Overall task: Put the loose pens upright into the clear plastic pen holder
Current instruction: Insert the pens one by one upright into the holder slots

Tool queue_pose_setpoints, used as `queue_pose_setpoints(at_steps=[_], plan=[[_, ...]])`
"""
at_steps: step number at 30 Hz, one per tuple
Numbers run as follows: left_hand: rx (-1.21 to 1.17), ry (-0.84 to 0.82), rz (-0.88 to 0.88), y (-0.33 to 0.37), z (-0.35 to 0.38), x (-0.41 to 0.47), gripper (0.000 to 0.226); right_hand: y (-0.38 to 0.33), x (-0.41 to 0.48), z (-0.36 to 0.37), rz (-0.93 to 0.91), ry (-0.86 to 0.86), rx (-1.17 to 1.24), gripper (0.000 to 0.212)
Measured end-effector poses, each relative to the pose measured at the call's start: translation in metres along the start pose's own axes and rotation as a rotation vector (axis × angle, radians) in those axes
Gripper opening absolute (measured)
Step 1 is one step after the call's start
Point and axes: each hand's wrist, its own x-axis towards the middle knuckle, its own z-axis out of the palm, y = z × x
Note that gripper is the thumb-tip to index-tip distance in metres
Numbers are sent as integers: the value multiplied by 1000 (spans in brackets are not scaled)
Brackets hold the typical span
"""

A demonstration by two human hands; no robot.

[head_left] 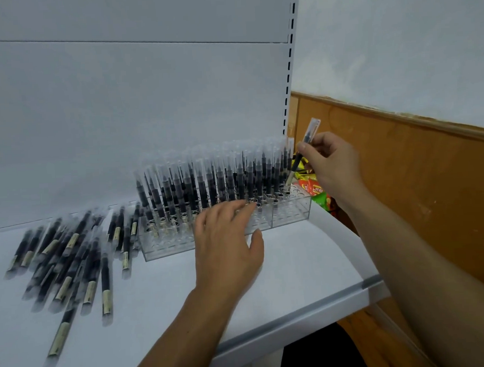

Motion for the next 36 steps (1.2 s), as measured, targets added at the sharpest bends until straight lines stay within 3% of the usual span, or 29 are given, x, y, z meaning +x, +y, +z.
queue_pose_setpoints(at_steps=[3,7,13,18,25,30,33,36], plan=[[-8,25,-15,1,0,2,41,4,2,3,-22,-54,-79,18],[-1,40,-28,1,1,2,41,11,2,8,7,-330,-340,19],[-8,42,-48,2,1,3,40,14,-2,15,8,-233,-408,23],[-17,52,-55,1,4,3,40,13,-3,13,40,-284,-361,22],[-35,35,-43,1,2,3,41,6,3,14,3,-306,-505,21],[-208,7,-30,-1,-16,1,39,-5,0,8,26,-444,-764,26],[-282,36,-19,-11,-40,-3,35,-18,-9,2,-19,-434,-886,28],[-241,81,-23,-35,-69,-13,31,-44,-34,18,-98,-470,-793,30]])
